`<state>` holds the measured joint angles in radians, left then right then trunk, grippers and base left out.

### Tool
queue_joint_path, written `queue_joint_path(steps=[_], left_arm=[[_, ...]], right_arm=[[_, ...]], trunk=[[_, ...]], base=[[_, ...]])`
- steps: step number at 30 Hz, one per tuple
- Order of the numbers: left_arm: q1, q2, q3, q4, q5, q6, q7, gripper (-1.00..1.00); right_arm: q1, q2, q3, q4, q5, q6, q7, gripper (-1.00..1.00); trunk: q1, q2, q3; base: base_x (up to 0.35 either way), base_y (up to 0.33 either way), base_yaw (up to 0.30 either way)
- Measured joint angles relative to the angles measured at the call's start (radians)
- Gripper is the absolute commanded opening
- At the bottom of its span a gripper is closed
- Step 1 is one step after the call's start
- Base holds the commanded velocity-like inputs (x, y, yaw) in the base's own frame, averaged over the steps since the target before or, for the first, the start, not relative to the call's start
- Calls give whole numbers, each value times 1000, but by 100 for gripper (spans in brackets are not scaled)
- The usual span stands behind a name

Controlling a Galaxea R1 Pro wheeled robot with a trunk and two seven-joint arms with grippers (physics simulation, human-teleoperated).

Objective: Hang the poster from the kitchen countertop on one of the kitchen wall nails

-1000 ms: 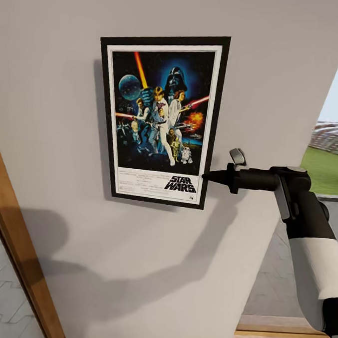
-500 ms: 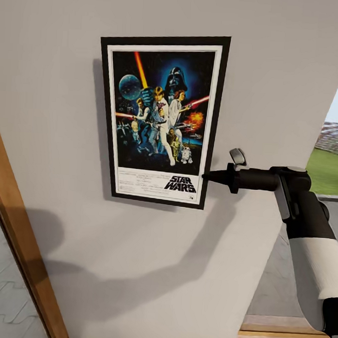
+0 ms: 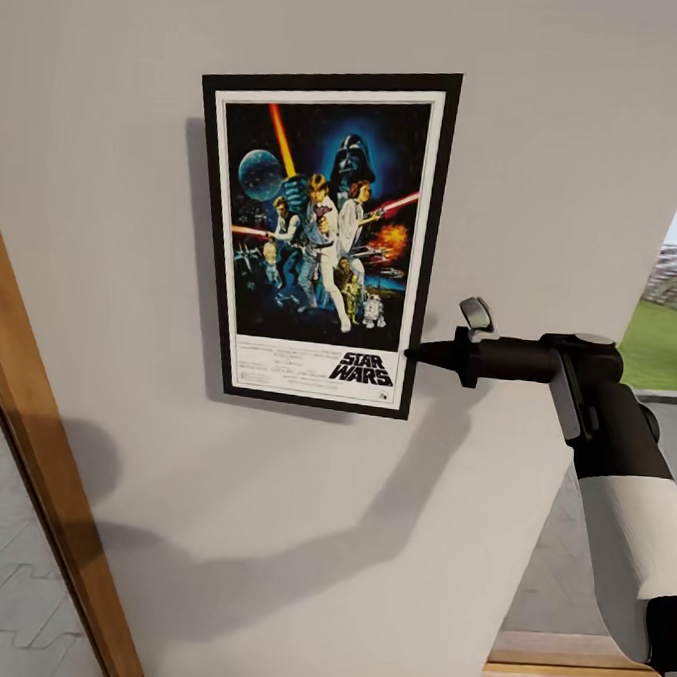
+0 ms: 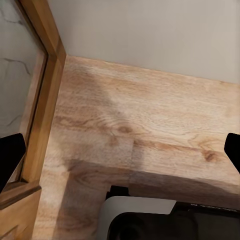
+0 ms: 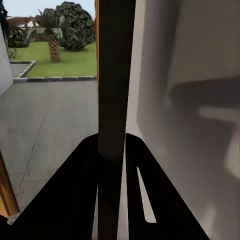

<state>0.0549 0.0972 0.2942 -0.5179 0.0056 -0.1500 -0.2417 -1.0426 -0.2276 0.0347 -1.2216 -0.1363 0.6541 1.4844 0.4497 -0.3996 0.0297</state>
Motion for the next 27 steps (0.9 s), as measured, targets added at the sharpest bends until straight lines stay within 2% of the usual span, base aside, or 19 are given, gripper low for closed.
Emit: queue_joint_path(steps=[27], left_arm=[[0, 0, 0, 0, 0, 0, 0, 100]], right_arm=[[1, 0, 0, 6, 0, 0, 0, -100]], trunk=[[0, 0, 0]], base=[[0, 1, 0]])
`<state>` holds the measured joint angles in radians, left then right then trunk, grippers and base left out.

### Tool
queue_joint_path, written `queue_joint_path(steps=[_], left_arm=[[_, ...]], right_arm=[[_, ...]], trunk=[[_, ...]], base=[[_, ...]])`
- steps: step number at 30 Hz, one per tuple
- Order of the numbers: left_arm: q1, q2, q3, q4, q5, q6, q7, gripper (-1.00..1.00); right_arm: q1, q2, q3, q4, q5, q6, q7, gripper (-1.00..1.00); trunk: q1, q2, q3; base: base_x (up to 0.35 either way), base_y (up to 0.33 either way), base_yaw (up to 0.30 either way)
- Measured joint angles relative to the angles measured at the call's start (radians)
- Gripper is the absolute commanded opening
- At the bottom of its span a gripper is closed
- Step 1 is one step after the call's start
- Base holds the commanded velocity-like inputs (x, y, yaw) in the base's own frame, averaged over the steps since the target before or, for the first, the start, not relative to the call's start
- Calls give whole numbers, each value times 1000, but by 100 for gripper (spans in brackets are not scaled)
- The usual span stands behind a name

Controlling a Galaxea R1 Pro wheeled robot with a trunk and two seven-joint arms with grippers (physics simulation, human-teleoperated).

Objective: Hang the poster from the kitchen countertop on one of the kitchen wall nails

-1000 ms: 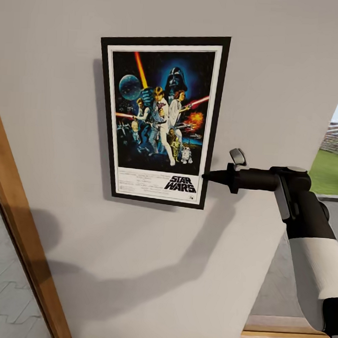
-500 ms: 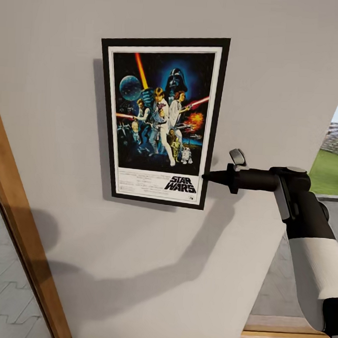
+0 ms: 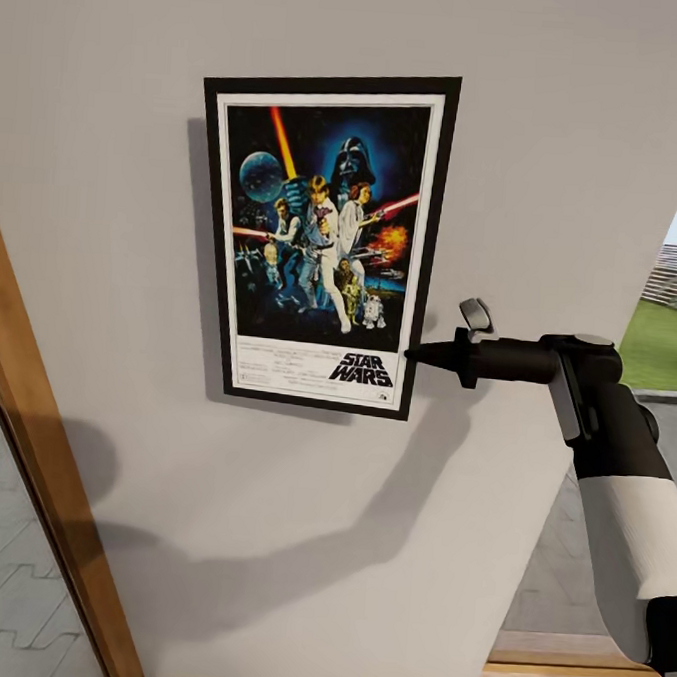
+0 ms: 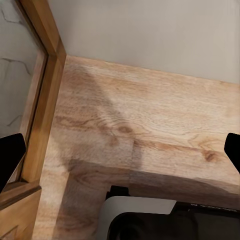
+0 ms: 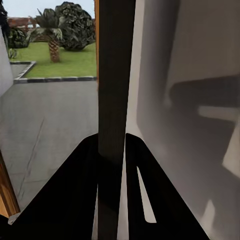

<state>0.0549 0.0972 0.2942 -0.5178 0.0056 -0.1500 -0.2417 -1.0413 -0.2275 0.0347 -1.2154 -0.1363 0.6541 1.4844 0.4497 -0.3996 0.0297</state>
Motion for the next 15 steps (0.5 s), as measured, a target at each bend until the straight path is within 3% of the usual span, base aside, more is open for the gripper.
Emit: queue_joint_path(steps=[15], left_arm=[[0, 2, 0, 0, 0, 0, 0, 100]], right_arm=[[0, 0, 0, 2, 1, 0, -2, -100]], trunk=[[0, 0, 0]], base=[[17, 0, 0]])
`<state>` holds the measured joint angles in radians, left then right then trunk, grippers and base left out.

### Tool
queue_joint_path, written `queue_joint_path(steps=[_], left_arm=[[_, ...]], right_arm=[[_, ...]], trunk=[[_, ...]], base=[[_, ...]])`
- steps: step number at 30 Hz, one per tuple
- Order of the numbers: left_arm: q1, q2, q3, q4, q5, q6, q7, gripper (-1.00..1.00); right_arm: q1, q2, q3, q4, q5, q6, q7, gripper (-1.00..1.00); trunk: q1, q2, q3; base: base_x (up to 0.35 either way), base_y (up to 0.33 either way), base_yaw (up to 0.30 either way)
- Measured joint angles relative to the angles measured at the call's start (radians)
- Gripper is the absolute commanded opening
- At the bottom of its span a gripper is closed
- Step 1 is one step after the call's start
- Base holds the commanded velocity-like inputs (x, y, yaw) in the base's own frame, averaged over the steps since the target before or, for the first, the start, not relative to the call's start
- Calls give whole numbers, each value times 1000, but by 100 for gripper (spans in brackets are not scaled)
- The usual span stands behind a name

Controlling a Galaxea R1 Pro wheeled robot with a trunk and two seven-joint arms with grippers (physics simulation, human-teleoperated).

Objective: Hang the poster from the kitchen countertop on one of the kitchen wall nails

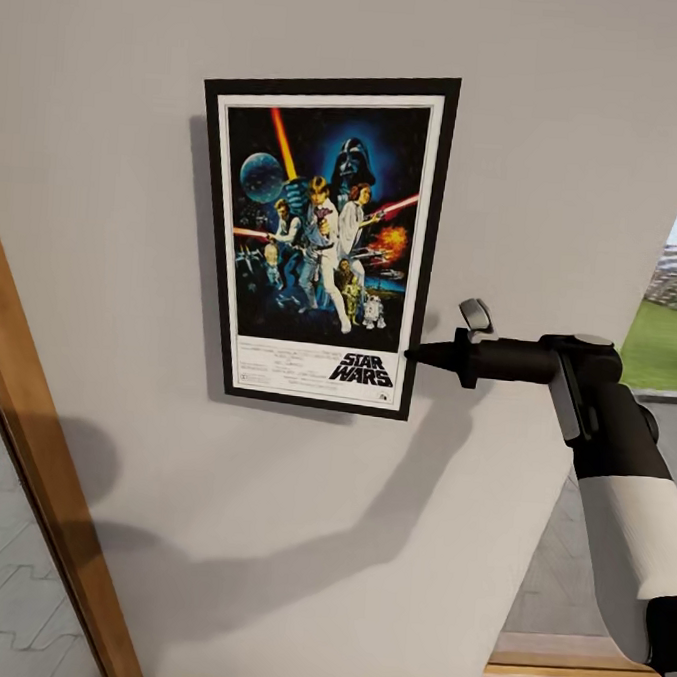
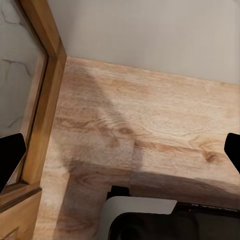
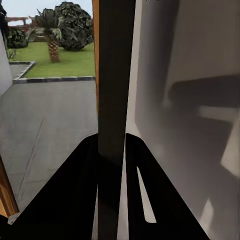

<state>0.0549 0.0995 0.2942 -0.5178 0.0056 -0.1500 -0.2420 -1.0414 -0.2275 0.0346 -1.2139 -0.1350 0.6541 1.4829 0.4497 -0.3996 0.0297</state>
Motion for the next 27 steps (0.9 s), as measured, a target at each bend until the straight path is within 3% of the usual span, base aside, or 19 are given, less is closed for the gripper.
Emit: queue_joint_path(steps=[27], left_arm=[[1, -2, 2, -3, 0, -1, 0, 100]], right_arm=[[1, 2, 1, 15, -1, -3, -6, -100]], trunk=[[0, 0, 0]], base=[[23, 0, 0]])
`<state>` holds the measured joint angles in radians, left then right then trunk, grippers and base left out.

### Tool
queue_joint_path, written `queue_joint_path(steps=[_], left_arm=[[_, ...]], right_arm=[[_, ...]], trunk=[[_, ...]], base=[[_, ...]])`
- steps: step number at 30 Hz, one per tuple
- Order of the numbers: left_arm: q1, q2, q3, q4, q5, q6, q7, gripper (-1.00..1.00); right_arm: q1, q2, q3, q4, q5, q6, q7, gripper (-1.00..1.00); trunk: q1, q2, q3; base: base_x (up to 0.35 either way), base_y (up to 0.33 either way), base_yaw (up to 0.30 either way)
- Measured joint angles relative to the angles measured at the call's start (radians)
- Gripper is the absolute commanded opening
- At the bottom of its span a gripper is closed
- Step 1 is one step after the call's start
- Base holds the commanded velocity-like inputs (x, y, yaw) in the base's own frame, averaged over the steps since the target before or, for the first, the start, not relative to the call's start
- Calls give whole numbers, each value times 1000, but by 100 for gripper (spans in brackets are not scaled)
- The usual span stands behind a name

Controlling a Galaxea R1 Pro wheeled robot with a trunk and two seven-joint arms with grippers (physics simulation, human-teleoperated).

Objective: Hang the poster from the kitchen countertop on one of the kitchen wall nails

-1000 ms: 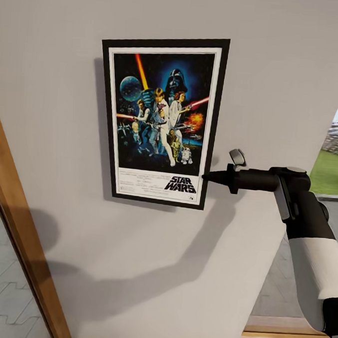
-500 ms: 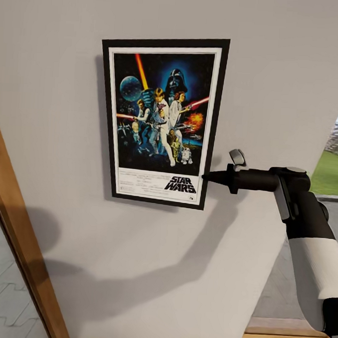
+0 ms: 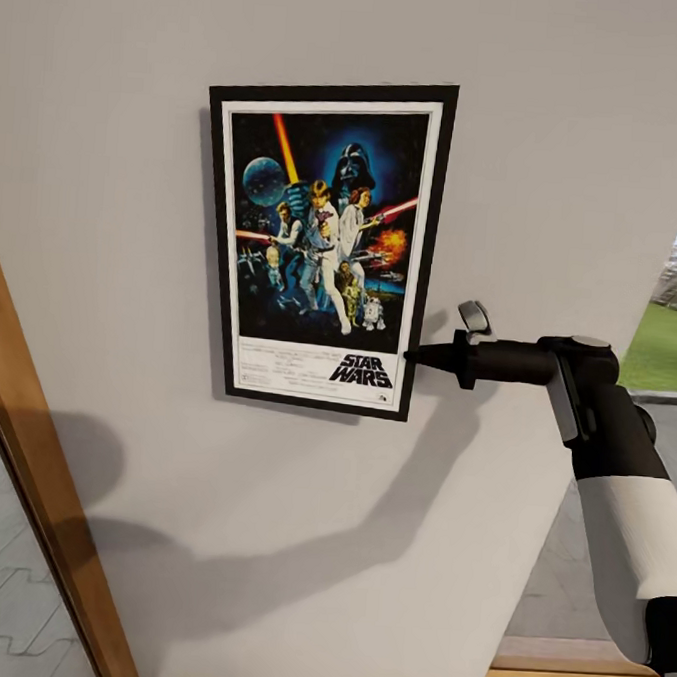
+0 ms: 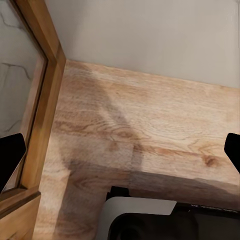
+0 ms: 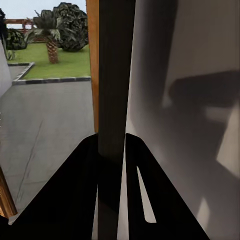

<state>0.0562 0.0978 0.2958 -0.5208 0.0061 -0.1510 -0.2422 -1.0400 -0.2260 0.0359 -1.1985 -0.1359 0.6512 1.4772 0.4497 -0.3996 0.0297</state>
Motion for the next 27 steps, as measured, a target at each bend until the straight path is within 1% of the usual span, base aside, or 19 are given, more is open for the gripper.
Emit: queue_joint_path(steps=[17, 21, 25, 26, 27], left_arm=[[0, 0, 0, 0, 0, 0, 0, 100], [0, 15, -1, 6, 2, 1, -1, 100], [0, 20, -2, 9, 2, 2, -1, 100], [3, 21, -3, 10, 2, 2, -1, 100], [0, 22, -2, 11, 2, 2, 0, 100]], right_arm=[[0, 0, 0, 0, 0, 0, 0, -100], [3, 0, 0, 1, 0, 0, 0, -100], [4, 0, 0, 1, 0, 0, 0, -100], [-71, 9, 18, 112, -9, -108, 105, -100], [-82, 33, -24, 158, 39, -185, 164, 100]], trunk=[[0, 0, 0], [0, 0, 0], [0, 0, 0], [10, 2, 0], [10, 1, 0]], base=[[0, 0, 0], [36, 0, 0], [220, 0, 0], [129, 0, 0], [82, 0, 0]])
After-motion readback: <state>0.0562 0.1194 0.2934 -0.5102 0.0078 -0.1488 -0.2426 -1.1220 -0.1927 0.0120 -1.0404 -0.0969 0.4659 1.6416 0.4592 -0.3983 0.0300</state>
